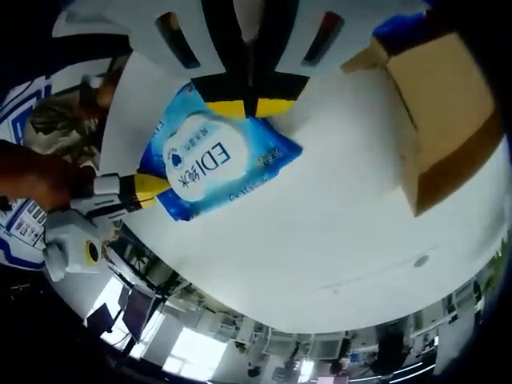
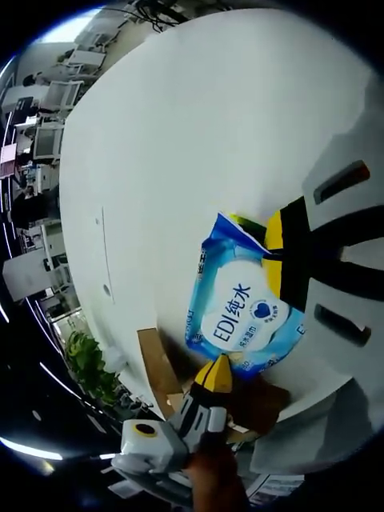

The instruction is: Operate the shoe box by opening the lid, removing the specified soft item, and placing it in the target area until the item is outside and the box remains undamaged.

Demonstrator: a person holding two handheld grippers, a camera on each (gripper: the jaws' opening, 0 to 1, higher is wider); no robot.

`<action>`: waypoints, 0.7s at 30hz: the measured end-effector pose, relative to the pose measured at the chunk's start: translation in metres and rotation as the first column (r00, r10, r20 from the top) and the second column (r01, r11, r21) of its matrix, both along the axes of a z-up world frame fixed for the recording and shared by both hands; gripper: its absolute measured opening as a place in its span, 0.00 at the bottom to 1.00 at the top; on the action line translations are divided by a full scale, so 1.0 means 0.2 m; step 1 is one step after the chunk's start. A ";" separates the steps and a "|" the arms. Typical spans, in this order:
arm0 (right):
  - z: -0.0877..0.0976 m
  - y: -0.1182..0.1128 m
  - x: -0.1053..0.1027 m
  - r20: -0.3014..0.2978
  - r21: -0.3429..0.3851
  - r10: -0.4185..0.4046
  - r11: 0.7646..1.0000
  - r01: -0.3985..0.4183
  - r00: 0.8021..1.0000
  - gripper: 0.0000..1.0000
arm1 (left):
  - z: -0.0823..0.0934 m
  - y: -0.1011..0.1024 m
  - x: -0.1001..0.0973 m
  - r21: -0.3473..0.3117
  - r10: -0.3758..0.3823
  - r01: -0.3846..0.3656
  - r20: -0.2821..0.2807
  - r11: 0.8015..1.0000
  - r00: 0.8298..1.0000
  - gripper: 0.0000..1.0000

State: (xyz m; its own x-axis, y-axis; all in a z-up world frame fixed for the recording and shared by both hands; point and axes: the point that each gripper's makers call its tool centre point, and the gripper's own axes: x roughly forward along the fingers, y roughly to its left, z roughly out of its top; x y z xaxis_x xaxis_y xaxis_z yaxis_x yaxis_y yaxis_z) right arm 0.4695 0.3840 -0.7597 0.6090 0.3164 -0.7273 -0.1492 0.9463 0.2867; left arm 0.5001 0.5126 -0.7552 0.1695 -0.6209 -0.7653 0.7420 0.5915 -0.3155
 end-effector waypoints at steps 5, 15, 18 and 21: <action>-0.01 0.00 -0.01 -0.004 -0.001 0.002 1.000 -0.002 1.000 0.00 | 0.00 0.00 -0.01 0.003 0.002 -0.002 -0.001 1.000 1.000 0.00; -0.03 -0.01 -0.03 -0.020 0.011 0.003 1.000 -0.003 1.000 0.00 | -0.01 -0.01 -0.02 0.013 -0.004 0.004 -0.002 1.000 1.000 0.00; -0.04 -0.01 -0.03 -0.022 0.011 0.001 1.000 -0.001 1.000 0.01 | -0.01 0.00 -0.01 0.013 0.013 -0.013 0.000 1.000 1.000 0.00; -0.04 -0.02 -0.02 -0.019 0.012 -0.007 1.000 0.007 1.000 0.06 | 0.00 0.00 0.00 0.011 0.025 -0.025 -0.006 1.000 1.000 0.00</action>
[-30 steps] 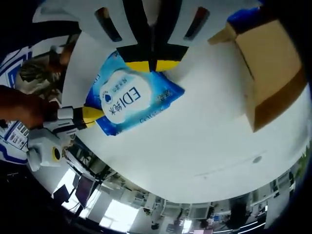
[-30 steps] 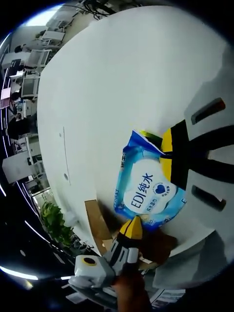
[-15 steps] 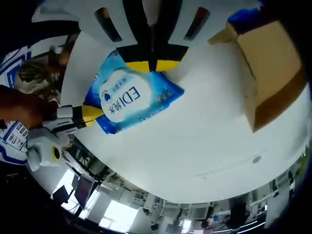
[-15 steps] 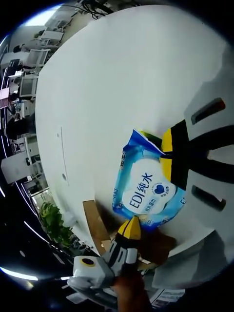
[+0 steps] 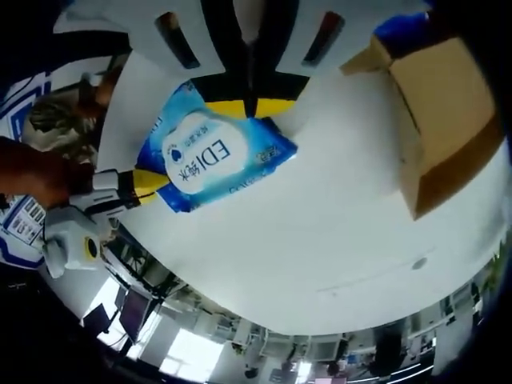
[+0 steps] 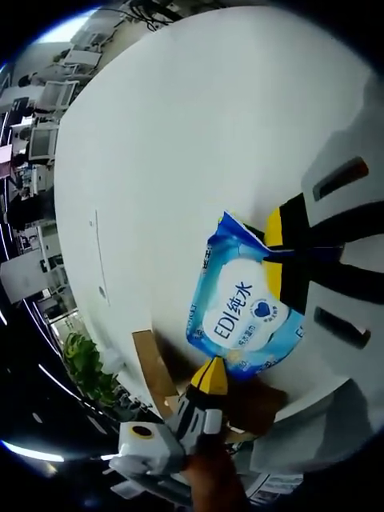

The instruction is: Operate the shoe box by opening the lid, removing the specified soft item, and placing it in the target area until the item is outside and the box remains undamaged.

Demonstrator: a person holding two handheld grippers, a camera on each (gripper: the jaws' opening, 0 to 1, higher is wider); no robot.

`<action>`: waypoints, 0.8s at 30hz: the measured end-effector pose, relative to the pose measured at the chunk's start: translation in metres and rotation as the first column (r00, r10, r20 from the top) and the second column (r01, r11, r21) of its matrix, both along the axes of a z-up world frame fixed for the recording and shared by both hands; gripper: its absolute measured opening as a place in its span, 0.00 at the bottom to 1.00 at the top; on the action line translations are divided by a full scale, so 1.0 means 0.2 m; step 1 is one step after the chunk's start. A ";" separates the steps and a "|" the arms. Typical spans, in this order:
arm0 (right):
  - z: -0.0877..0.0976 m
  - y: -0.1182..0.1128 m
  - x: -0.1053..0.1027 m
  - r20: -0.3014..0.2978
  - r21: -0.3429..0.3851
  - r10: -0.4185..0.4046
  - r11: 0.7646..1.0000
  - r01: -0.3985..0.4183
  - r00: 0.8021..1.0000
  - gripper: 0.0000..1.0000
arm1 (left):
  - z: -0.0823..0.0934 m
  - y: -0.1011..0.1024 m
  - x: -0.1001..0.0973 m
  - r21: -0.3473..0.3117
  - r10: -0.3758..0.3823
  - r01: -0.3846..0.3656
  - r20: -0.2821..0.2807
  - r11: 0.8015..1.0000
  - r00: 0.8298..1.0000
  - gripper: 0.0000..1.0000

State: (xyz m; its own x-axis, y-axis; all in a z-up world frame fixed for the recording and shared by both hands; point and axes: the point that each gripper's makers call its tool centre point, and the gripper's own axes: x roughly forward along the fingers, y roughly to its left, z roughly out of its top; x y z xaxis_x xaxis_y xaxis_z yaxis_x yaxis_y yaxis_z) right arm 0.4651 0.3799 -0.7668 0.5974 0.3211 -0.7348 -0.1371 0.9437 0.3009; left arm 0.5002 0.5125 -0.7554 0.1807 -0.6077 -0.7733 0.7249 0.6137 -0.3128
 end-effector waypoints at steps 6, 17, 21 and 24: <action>0.00 -0.01 -0.01 0.001 -0.005 -0.004 1.000 0.004 1.000 0.08 | 0.01 0.01 0.01 0.014 0.003 -0.003 0.017 1.000 1.000 0.00; 0.04 -0.04 -0.01 0.017 -0.027 -0.019 0.999 0.019 1.000 0.11 | 0.07 0.01 0.04 -0.001 0.022 -0.022 0.054 1.000 0.998 0.06; 0.06 -0.05 -0.02 0.027 -0.034 -0.027 0.999 0.028 0.999 0.11 | 0.09 0.01 0.04 -0.006 0.016 -0.015 0.065 1.000 0.998 0.06; 0.08 -0.06 -0.03 0.033 -0.040 -0.031 0.999 0.032 0.999 0.11 | 0.10 0.02 0.03 -0.007 0.015 -0.015 0.065 1.000 0.998 0.05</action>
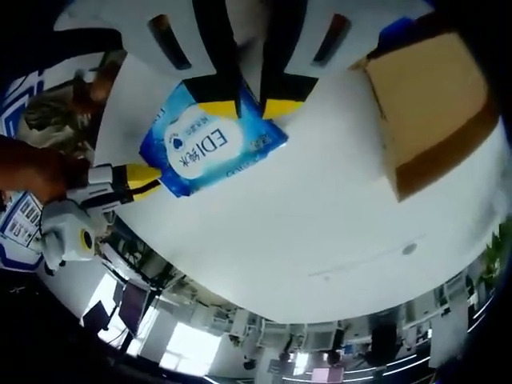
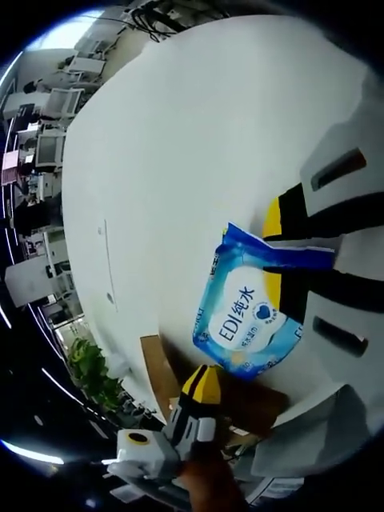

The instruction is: Operate the shoe box by opening the lid, removing the specified soft item, and placing it in the target area until the item is outside and the box remains undamaged.

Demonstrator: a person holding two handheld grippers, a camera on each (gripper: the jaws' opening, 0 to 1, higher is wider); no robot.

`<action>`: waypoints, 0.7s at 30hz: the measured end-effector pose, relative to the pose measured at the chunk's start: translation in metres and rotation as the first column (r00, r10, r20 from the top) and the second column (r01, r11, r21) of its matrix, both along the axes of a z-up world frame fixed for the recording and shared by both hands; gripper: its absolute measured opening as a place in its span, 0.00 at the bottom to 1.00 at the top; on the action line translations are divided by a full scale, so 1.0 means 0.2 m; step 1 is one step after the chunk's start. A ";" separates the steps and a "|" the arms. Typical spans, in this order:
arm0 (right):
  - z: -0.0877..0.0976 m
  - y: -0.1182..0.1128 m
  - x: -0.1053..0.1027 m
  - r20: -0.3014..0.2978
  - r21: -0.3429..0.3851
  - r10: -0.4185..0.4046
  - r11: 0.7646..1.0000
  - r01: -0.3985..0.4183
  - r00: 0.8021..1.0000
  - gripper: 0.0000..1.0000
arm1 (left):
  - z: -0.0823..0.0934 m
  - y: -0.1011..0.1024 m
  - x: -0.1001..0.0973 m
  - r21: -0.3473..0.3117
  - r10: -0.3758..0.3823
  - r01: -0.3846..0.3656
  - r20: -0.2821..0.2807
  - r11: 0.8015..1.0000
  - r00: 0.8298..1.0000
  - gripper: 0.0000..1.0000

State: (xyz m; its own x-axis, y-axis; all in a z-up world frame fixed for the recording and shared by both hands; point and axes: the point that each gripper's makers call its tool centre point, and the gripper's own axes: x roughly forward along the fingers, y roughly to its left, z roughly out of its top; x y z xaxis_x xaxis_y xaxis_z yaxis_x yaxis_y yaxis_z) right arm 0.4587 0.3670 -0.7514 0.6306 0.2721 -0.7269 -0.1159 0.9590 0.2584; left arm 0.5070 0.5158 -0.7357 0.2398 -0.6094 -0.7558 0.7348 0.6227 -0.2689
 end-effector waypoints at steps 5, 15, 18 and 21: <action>0.03 -0.01 -0.02 0.007 -0.007 -0.010 1.000 0.010 1.000 0.11 | 0.02 0.00 -0.02 -0.004 -0.004 0.004 0.006 1.000 1.000 0.05; 0.08 0.01 -0.06 0.026 -0.018 -0.017 1.000 0.017 1.000 0.10 | 0.08 0.04 -0.05 -0.012 -0.003 0.003 0.023 1.000 1.000 0.05; 0.10 0.02 -0.06 0.033 -0.023 -0.016 1.000 0.017 0.999 0.10 | 0.10 0.05 -0.06 -0.018 -0.005 0.006 0.028 1.000 1.000 0.05; 0.12 0.03 -0.07 0.039 -0.024 -0.016 1.000 0.017 0.999 0.10 | 0.13 0.07 -0.07 -0.020 -0.004 0.005 0.037 1.000 0.999 0.05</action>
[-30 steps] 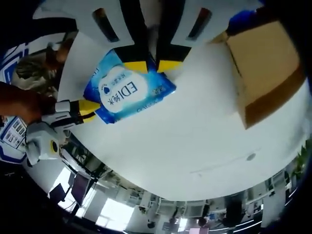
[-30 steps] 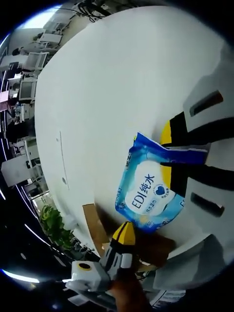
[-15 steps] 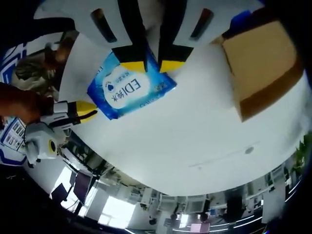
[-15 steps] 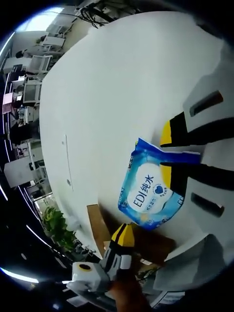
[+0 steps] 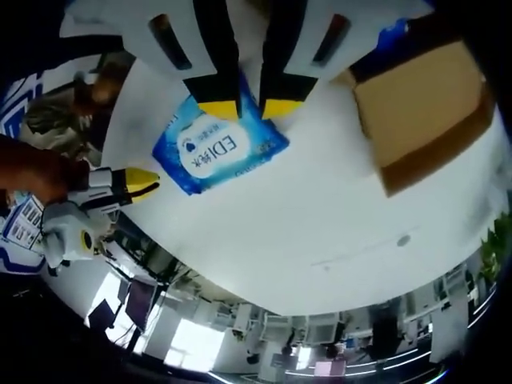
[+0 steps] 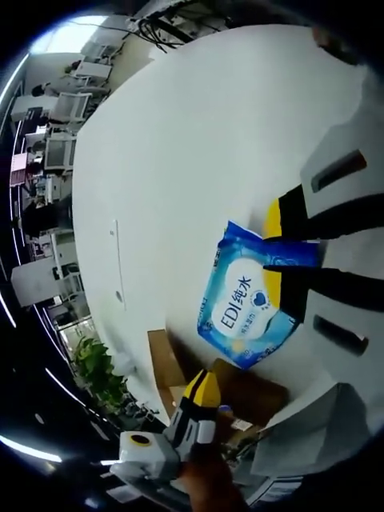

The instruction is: Operate the shoe box by opening the lid, removing the specified soft item, and placing it in the target area until the item is outside and the box remains undamaged.

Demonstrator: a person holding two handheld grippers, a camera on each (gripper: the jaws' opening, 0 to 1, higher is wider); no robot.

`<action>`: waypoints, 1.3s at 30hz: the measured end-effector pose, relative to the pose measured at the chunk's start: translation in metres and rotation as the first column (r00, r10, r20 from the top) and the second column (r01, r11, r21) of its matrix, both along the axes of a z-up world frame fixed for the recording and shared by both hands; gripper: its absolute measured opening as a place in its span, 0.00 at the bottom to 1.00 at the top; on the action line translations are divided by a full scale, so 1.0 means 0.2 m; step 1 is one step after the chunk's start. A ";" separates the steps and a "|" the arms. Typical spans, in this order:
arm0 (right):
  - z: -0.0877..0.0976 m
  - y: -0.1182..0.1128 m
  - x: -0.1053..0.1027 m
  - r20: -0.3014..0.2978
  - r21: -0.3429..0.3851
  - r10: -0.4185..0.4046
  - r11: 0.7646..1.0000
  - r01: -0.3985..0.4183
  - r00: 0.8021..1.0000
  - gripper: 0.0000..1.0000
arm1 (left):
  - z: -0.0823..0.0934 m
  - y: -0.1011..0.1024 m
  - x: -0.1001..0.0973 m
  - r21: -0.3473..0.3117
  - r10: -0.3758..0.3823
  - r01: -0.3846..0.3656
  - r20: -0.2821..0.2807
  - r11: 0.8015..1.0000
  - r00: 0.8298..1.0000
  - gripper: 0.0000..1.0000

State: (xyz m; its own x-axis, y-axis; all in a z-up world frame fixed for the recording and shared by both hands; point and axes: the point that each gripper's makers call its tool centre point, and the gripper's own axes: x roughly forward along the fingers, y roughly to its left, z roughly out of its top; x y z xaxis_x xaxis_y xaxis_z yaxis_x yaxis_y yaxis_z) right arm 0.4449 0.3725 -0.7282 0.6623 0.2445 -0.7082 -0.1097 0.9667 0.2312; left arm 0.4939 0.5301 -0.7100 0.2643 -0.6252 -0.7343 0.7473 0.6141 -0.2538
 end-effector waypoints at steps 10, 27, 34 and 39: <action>0.08 0.07 -0.02 0.027 -0.006 -0.001 1.000 0.001 1.000 0.09 | 0.09 0.08 -0.02 -0.009 0.000 0.000 0.031 1.000 1.000 0.05; 0.19 0.22 -0.04 0.065 -0.022 0.031 0.999 -0.030 0.997 0.08 | 0.18 0.25 -0.06 -0.017 0.022 -0.021 0.064 1.000 0.998 0.05; 0.22 0.31 -0.03 0.077 -0.024 0.056 0.998 -0.054 0.995 0.08 | 0.21 0.36 -0.07 -0.017 0.053 -0.052 0.075 0.998 0.996 0.05; 0.23 0.38 -0.01 0.080 -0.023 0.079 0.997 -0.078 0.994 0.08 | 0.21 0.45 -0.07 -0.015 0.080 -0.079 0.080 0.997 0.994 0.05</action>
